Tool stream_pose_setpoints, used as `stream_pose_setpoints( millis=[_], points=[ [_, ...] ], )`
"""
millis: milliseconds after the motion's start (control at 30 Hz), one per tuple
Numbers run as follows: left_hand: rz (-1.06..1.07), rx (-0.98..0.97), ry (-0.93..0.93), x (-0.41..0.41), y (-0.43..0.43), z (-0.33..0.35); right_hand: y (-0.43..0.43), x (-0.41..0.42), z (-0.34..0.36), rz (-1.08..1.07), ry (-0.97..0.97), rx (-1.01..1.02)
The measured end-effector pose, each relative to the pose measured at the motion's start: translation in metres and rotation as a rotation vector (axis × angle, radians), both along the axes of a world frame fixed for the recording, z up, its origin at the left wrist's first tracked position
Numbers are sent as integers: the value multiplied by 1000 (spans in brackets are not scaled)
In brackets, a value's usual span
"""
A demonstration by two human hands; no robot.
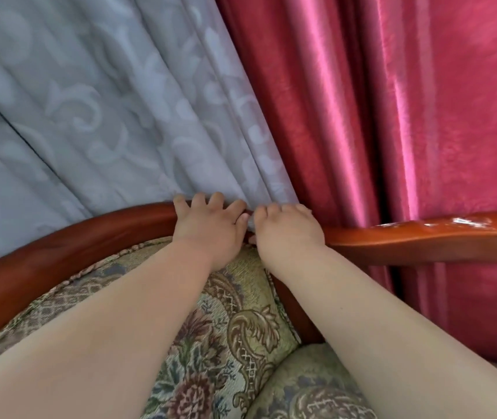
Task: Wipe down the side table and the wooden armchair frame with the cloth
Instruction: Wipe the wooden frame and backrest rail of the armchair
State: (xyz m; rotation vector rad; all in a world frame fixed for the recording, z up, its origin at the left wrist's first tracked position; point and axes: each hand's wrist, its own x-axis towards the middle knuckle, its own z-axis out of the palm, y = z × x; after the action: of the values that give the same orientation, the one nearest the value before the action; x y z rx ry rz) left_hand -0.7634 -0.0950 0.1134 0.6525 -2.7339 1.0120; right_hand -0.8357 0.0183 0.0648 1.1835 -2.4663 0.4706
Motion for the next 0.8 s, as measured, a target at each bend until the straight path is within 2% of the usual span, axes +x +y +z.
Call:
stream_pose_setpoints(
  millis=[200, 300, 400, 600, 800],
  points=[
    [2, 25, 36, -2, -1, -3, 63, -10, -42, -128, 169, -6],
    [3, 23, 61, -4, 1, -6, 93, -11, -54, -230, 267, 78],
    [8, 29, 73, -5, 2, -8, 81, -10, -41, -215, 204, 105],
    [7, 12, 82, -5, 1, -9, 34, -13, -23, -44, 135, 72],
    [-11, 23, 70, -4, 2, -5, 95, -15, -39, -167, 209, 34]
  ],
)
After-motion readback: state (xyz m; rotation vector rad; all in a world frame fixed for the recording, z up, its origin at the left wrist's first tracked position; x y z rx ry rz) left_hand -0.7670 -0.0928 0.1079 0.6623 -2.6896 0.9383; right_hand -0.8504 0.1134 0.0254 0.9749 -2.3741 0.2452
